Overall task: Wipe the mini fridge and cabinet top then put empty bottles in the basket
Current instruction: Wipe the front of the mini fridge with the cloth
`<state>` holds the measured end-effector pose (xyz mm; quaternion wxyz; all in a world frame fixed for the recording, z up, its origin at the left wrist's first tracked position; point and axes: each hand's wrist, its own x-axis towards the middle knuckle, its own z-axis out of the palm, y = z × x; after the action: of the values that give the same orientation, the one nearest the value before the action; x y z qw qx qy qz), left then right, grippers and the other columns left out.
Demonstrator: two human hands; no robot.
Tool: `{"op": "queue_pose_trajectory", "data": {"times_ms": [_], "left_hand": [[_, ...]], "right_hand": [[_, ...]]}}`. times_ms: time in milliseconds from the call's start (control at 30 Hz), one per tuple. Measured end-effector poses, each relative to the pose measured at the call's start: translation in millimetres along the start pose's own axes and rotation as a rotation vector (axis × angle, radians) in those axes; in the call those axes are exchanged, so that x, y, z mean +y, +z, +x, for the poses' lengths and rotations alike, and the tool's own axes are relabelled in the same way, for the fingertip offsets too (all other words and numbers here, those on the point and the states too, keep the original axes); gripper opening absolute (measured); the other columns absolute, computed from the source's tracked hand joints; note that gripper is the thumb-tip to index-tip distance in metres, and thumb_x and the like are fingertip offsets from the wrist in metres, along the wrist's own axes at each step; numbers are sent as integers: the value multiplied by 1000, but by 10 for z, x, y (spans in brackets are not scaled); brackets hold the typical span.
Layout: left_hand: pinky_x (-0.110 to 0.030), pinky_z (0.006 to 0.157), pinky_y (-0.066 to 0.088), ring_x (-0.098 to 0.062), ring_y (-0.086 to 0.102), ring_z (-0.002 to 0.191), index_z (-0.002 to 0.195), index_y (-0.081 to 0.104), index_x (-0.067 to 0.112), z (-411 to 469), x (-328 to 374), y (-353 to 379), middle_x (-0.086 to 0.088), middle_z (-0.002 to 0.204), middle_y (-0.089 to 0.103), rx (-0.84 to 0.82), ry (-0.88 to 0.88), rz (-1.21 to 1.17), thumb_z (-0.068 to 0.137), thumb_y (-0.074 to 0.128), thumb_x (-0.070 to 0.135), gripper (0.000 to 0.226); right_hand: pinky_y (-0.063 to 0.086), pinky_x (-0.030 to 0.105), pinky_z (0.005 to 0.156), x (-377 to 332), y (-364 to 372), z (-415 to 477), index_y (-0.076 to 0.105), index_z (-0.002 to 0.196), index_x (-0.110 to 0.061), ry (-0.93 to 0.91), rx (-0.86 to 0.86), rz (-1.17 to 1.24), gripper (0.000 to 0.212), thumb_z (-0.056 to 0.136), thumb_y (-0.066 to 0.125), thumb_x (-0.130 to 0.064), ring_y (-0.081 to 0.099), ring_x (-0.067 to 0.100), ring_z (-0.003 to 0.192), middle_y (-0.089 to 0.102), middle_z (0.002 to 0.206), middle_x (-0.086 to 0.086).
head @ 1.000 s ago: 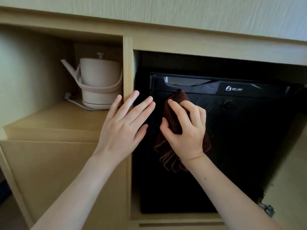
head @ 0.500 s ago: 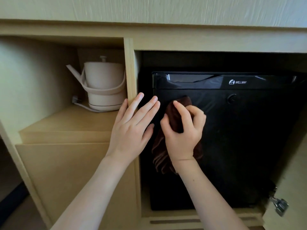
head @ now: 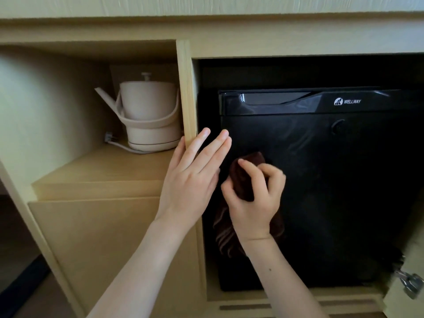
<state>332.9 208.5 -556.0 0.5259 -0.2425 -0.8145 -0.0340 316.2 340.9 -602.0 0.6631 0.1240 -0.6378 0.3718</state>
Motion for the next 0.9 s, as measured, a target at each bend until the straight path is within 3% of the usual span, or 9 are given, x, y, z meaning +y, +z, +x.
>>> {"op": "queue_pose_trajectory", "data": {"times_ms": [133, 233, 367, 467, 600, 700, 900], "left_hand": [[-47, 120, 25, -18, 24, 150, 151, 40, 19, 2, -27, 21, 8, 159, 35, 8, 3, -32, 100, 50, 15, 53], [-48, 119, 28, -18, 24, 150, 152, 38, 18, -2, -33, 31, 7, 159, 34, 12, 13, -16, 99, 54, 16, 55], [-45, 121, 23, -18, 23, 150, 153, 35, 18, -11, -33, 26, 6, 160, 33, 16, 13, -1, 98, 58, 16, 60], [-45, 121, 24, -17, 23, 150, 153, 35, 18, -6, -21, 28, 7, 160, 32, 19, 14, -8, 99, 57, 17, 58], [-43, 121, 22, -17, 24, 150, 152, 37, 19, -14, -38, 56, 7, 159, 34, 43, 8, -12, 99, 54, 19, 56], [-41, 123, 18, -16, 23, 150, 153, 36, 19, -15, -45, 79, 6, 159, 34, 54, 15, -21, 99, 53, 20, 56], [-39, 123, 16, -14, 22, 150, 152, 36, 20, -10, -48, 69, 7, 159, 34, 54, 8, -20, 100, 52, 23, 55]], "right_hand": [[48, 35, 84, -26, 104, 379, 75, 106, -9, -62, 45, 9, 25, 83, 73, -19, 51, 15, 95, 56, 104, 5], [45, 28, 87, 102, 22, 70, 75, 108, -6, -142, 8, -60, 26, 89, 66, -22, 52, 18, 95, 56, 104, 9], [53, 44, 71, 269, -250, -529, 72, 109, -13, -116, -108, -96, 28, 82, 72, -20, 49, 17, 93, 48, 105, 4], [51, 49, 69, 212, -228, -437, 75, 101, -8, -16, -90, -51, 27, 77, 74, -19, 49, 16, 90, 46, 102, 1], [52, 39, 81, 32, -58, 229, 73, 106, -9, 22, 18, 49, 30, 77, 77, -17, 54, 20, 92, 44, 105, -7], [49, 32, 84, 50, -9, 446, 73, 108, -8, -44, 36, 26, 30, 80, 75, -15, 53, 21, 94, 47, 104, 0], [52, 47, 71, 234, -201, -339, 74, 105, -6, -92, -57, -86, 29, 77, 75, -13, 49, 21, 88, 44, 102, 5]]}}
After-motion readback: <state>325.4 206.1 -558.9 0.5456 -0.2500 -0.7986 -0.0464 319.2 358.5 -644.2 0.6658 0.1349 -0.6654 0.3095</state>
